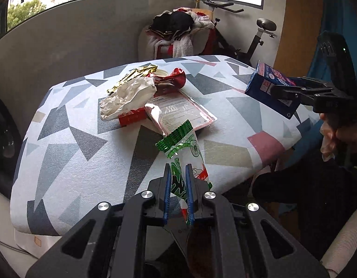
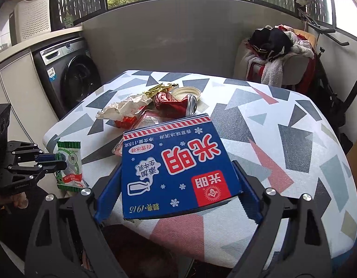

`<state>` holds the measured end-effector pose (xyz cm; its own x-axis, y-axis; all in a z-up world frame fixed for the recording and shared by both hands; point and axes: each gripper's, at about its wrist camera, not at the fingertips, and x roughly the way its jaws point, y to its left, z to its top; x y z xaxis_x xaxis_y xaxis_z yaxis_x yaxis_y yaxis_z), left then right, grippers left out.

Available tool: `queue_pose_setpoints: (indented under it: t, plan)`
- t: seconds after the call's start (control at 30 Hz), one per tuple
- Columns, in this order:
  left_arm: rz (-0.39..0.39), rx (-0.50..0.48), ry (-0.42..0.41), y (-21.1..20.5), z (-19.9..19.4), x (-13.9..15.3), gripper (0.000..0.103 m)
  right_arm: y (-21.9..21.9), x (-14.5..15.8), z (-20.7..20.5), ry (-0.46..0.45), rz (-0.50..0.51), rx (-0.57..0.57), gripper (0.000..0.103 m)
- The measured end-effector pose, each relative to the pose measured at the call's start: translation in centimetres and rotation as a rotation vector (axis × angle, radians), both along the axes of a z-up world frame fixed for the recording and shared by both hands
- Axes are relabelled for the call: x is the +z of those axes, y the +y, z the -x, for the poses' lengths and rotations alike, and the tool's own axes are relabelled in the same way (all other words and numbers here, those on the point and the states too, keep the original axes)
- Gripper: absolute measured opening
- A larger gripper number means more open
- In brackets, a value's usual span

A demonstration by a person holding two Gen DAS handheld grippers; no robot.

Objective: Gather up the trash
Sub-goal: 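Lower the carton and green wrapper over the brown bin and open both tools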

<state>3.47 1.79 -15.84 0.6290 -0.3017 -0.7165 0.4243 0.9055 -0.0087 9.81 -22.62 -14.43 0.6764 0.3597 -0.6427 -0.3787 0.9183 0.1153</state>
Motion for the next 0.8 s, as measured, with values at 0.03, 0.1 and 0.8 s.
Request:
queue_pose_setpoints:
  t: [0.03,0.1,0.8]
  plan:
    - [0.001,-0.016,0.002,-0.4,0.7,-0.3,0.012,-0.1,-0.1,0.3,0.001,-0.001,-0.001,0.087]
    - [0.000,-0.049,0.015,-1.2,1.8,-1.0,0.012,-0.2,-0.3,0.7,0.008,-0.006,-0.004,0.087]
    - [0.103,0.016,0.092,-1.3,3.7,-2.9,0.070,0.1,-4.0,4.3,0.094,0.008,0.066,0.087]
